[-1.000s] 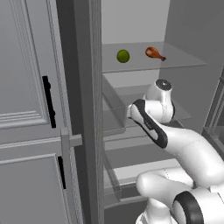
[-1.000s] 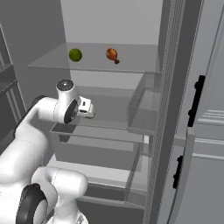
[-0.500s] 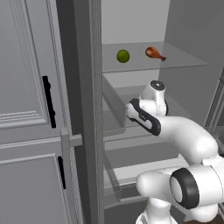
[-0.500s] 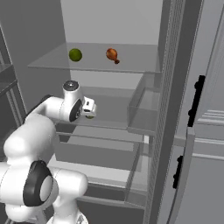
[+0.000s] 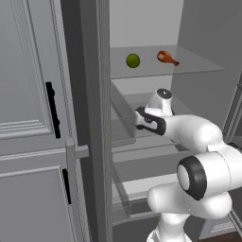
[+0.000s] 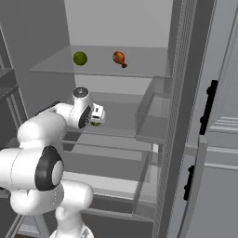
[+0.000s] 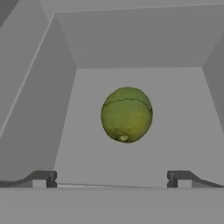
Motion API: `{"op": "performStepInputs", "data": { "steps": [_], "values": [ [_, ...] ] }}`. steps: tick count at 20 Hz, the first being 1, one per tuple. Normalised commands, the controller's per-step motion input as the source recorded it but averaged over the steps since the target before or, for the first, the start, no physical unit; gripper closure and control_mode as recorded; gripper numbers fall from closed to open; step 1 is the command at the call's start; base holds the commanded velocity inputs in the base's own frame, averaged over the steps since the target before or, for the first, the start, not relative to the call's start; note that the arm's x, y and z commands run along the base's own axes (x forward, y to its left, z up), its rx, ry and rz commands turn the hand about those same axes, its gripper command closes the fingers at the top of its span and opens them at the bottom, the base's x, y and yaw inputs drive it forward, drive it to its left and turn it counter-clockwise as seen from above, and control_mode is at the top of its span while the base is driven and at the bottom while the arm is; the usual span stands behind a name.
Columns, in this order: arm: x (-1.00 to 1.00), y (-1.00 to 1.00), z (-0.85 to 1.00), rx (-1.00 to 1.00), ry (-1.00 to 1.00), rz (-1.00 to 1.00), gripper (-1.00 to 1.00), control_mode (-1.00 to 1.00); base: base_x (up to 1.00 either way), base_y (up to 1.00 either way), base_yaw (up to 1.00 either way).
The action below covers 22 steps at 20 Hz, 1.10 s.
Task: Place one lime and one chicken drumstick in each tupperware on the nearby counter, to pack two identical lunches.
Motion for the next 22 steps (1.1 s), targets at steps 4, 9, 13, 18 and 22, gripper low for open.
{"op": "performStepInputs", "data": {
  "steps": [4, 9, 13, 18, 22],
  "values": [
    [0.44, 0.00, -0.24, 0.00, 0.02, 0.00, -1.00, -1.00, 0.00, 0.00, 0.00],
    [0.43, 0.00, -0.24, 0.00, 0.02, 0.00, -1.00, -1.00, 0.00, 0.00, 0.00],
    [0.40, -0.03, -0.29, 0.00, 0.02, 0.00, -1.00, -1.00, 0.00, 0.00, 0.00],
    [0.32, -0.04, -0.29, 0.00, 0.03, 0.00, -1.00, -1.00, 0.00, 0.00, 0.00],
    [0.03, -0.08, -0.49, 0.00, 0.09, -0.02, -1.00, -1.00, 0.00, 0.00, 0.00]
  ]
}}
